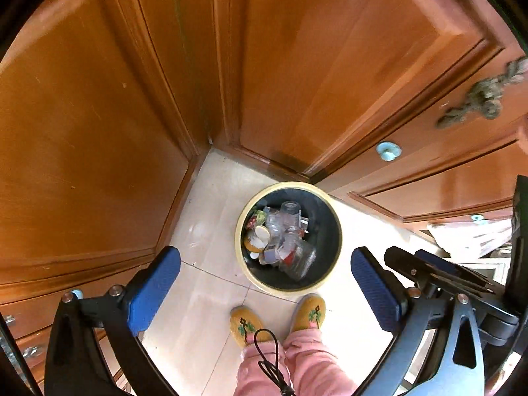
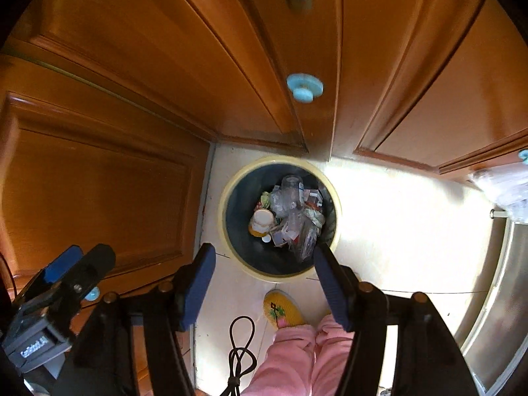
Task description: Collect trash
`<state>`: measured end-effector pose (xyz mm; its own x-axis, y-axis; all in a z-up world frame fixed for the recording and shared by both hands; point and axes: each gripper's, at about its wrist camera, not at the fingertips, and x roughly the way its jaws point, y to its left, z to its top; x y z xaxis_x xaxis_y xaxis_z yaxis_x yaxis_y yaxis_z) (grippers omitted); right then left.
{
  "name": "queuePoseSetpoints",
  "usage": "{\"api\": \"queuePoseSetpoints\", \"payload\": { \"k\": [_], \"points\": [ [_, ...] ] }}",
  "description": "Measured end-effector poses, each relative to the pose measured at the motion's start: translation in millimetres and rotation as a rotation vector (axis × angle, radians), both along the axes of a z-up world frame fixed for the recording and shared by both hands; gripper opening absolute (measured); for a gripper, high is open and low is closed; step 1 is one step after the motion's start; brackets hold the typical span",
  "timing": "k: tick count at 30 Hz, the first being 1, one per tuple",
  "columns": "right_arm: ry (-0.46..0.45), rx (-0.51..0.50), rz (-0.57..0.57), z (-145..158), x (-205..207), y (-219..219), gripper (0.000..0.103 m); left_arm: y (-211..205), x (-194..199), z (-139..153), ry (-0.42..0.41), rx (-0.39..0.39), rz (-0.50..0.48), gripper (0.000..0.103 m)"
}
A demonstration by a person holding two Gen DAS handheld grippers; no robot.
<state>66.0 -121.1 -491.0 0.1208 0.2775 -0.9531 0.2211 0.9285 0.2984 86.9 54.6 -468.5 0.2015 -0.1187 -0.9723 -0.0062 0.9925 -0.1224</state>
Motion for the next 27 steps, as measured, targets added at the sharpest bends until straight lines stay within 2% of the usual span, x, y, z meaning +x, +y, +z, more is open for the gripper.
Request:
{"api": "queuePoseSetpoints", "payload": {
  "k": [3, 11, 18, 22, 27],
  "points": [
    [-0.032, 0.002, 0.010, 41.2, -2.0, -3.9, 0.062, -3.8, -2.9, 38.9, -0.016, -0.008, -0.013, 0.102],
    [-0.180, -0.051, 0.041, 181.6, -13.9, -15.6, 0.062, -19.1, -13.4, 166.1, -0.108, -0.027, -0.049, 0.102],
    [-0.347, -0.085, 0.024, 294.3, -25.8, -33.5, 0.063, -28.5, -18.2, 281.2, -0.280, -0.054, -0.065, 0.102],
    [-0.427, -0.100, -0.001, 346.9, -28.6, -43.0, 0.063, -37.3, -13.9, 327.7, -0.360, -0.050, -0.072, 0.102],
    [-0.478, -0.086, -0.047, 384.7, -24.5, -59.9, 0.063, -51.4, -3.9, 376.9, -0.424, -0.022, -0.078, 0.102]
  ]
}}
